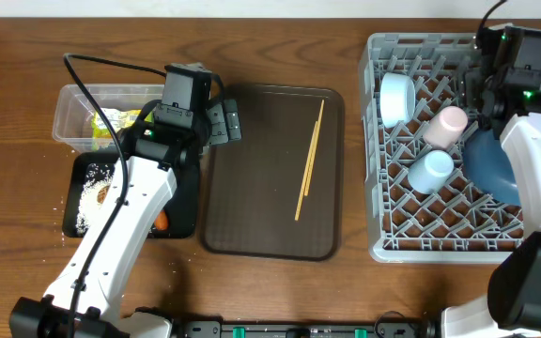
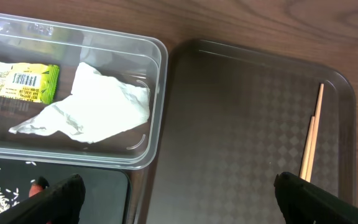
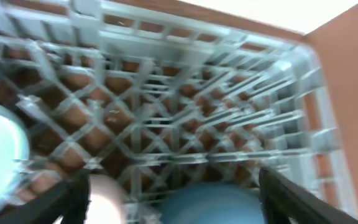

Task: Sort waste into correct bins and load items into the dishwasher rack
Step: 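Lower the blue plate upright into the rack's right side and release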

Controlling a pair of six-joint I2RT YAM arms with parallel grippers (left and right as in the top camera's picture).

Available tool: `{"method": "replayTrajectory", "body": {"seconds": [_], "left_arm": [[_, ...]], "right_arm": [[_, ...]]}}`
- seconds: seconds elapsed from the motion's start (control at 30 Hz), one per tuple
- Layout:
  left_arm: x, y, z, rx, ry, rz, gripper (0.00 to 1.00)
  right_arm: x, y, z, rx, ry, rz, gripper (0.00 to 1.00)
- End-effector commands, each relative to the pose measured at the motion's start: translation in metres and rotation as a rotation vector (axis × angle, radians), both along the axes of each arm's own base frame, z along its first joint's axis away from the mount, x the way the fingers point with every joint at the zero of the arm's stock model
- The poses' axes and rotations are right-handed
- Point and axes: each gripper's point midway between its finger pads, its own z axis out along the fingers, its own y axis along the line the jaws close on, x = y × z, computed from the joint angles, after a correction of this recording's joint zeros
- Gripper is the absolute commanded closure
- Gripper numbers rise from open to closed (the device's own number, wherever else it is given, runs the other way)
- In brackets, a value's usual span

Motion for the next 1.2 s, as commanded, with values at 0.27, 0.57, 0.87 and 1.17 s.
{"method": "replayTrajectory", "body": {"seconds": [0.27, 0.57, 0.87, 1.17], "left_arm": [[0.001, -0.001, 0.002, 0.006, -0.003, -0.013, 0.02], [0.001, -0.001, 0.002, 0.005, -0.003, -0.013, 0.02], [0.001, -0.001, 0.002, 0.006, -0.003, -0.013, 0.02], [0.001, -0.001, 0.002, 0.006, -0.003, -0.013, 0.02]], "right_arm": [[-0.055, 0.011, 0.004, 0.331, 0.038, -0.255, 0.99], [-0.117, -0.049, -0.018, 0.326, 0.157, -0.612, 0.99], [-0.156, -0.094, -0.043, 0.368, 0.172, -0.823, 0.99], [-0.185, -0.116, -0.084, 0.405, 0.17, -0.966, 0.99]]}}
